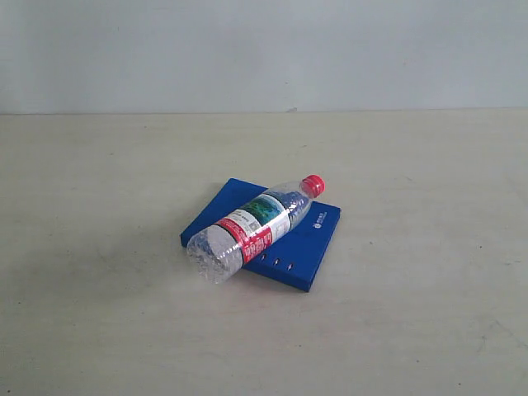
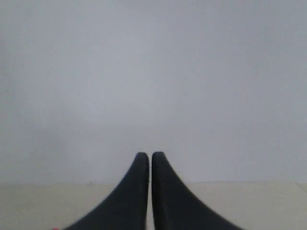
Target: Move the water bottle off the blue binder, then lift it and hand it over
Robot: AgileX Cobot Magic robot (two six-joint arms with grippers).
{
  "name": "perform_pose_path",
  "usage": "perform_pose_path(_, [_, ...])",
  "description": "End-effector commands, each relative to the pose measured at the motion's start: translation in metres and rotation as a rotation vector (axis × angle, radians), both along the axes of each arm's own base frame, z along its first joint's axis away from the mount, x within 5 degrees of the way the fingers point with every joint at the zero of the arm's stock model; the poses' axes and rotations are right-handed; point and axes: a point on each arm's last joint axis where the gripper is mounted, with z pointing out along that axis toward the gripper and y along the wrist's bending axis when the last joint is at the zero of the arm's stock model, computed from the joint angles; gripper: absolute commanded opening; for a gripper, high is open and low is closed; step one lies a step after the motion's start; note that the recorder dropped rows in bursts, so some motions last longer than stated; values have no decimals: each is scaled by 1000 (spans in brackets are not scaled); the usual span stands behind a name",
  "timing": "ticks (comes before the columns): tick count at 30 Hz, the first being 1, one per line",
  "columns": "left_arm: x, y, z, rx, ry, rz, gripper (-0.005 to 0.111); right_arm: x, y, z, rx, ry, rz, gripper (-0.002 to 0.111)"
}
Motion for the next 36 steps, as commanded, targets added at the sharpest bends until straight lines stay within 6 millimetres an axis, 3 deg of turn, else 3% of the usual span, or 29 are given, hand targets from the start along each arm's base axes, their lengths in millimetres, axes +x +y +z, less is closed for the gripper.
perform_pose_path(1, [0, 0, -1, -15, -3, -3, 4, -2, -2, 6, 506, -52, 109, 0])
perform_pose_path(3, [0, 0, -1, -15, -3, -3, 4, 1, -2, -5, 736, 106, 117, 0])
perform_pose_path(4, [0, 0, -1, -15, -3, -3, 4, 0, -1, -6, 736, 162, 102, 0])
perform_pose_path(7, [0, 0, -1, -15, -3, -3, 4, -1, 0, -1, 599, 268, 72, 0])
perform_pose_path(13, [0, 0, -1, -15, -3, -3, 4, 9, 12, 41, 378, 342, 199, 0])
perform_pose_path(18, [0, 0, -1, -15, -3, -3, 4, 44, 40, 70, 157, 665, 338, 0])
perform_pose_path(22, [0, 0, -1, -15, -3, -3, 4, 83, 78, 67, -74, 1007, 441, 0])
perform_pose_path(25, [0, 0, -1, -15, -3, -3, 4, 105, 108, 58, -304, 1130, 548, 0])
perform_pose_path(30, [0, 0, -1, -15, -3, -3, 4, 123, 138, 45, -745, 1196, 771, 0])
perform_pose_path(36, [0, 0, -1, -15, -3, -3, 4, 131, 144, 51, -1008, 1055, 895, 3])
